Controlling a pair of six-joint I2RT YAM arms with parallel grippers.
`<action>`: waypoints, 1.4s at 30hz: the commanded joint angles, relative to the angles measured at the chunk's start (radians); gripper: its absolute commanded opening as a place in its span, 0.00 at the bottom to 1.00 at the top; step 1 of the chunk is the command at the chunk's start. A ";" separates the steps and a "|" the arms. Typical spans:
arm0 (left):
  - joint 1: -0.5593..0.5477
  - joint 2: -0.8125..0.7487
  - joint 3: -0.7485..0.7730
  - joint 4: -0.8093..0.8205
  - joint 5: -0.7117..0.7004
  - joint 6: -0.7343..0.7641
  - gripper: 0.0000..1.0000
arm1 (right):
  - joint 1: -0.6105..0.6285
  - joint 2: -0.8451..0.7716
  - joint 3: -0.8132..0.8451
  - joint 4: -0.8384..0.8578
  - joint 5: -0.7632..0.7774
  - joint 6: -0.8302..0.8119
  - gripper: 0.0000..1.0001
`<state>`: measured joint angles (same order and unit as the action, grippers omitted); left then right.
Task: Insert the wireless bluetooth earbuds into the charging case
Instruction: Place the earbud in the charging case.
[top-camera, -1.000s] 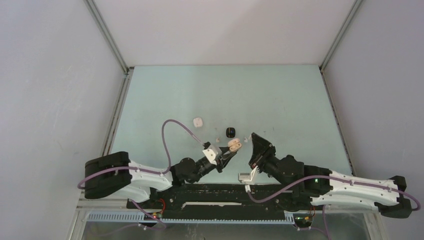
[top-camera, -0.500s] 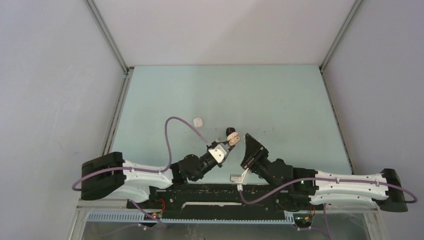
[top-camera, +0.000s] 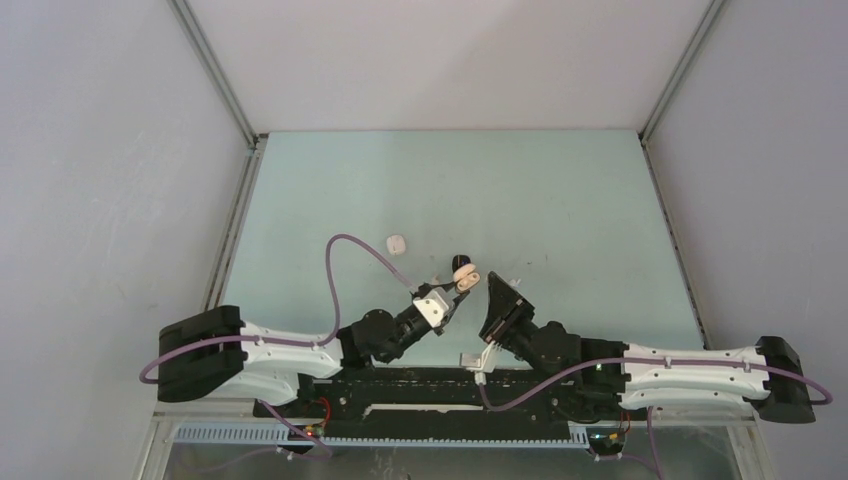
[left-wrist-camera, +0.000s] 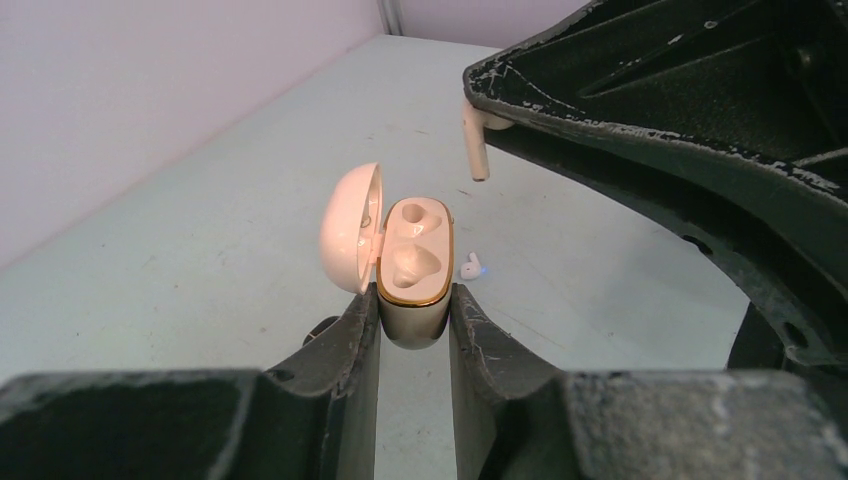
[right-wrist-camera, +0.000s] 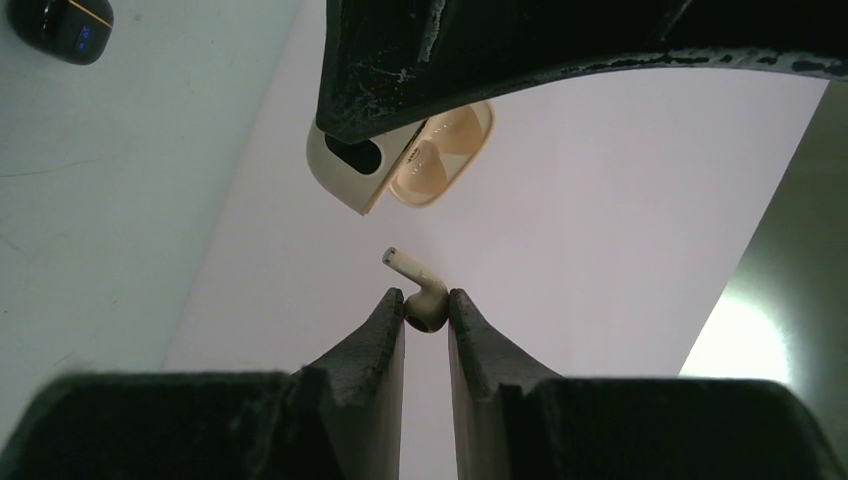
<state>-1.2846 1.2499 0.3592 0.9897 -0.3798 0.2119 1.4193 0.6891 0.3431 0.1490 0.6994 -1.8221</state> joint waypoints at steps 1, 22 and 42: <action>-0.008 -0.022 -0.012 0.073 0.036 0.032 0.00 | 0.005 0.017 0.001 0.095 -0.015 -0.020 0.00; -0.008 -0.013 -0.035 0.127 0.100 0.032 0.00 | -0.051 0.086 0.001 0.115 -0.052 -0.050 0.00; -0.004 -0.024 -0.070 0.159 0.100 0.018 0.00 | 0.000 -0.045 0.022 0.046 -0.135 0.030 0.00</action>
<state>-1.2854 1.2491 0.2977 1.0901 -0.2840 0.2195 1.4128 0.6994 0.3431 0.2264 0.6083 -1.8408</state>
